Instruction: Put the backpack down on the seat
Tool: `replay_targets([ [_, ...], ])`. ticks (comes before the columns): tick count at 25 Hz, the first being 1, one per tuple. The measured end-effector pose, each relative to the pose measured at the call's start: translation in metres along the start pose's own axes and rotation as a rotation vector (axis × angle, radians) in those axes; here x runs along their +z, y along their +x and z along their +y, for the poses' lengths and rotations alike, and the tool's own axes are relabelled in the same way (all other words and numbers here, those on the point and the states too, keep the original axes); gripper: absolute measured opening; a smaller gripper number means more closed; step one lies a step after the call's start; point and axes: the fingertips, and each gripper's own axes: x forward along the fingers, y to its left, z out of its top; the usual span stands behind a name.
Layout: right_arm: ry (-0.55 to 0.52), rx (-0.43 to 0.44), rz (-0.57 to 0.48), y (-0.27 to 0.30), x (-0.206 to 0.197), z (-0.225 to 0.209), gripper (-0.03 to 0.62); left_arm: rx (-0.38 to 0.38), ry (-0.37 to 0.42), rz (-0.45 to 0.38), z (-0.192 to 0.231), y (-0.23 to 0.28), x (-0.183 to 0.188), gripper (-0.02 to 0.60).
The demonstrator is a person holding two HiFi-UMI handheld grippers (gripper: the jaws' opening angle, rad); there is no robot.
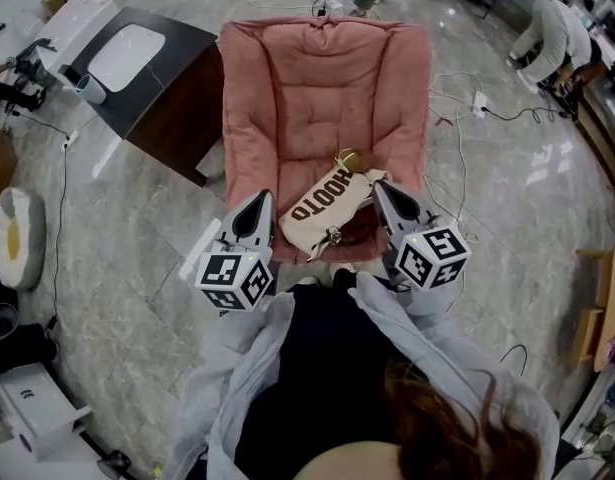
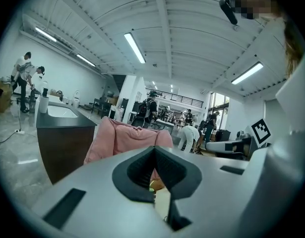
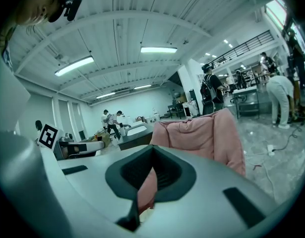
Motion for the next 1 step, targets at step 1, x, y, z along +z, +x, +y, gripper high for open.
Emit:
replay_targets([
  [1,0.003,0.000,0.003,-0.0001,-0.0014,0.0002,0.008,-0.001,-0.002,0.004,-0.0005,-0.0005,-0.0018,0.015],
])
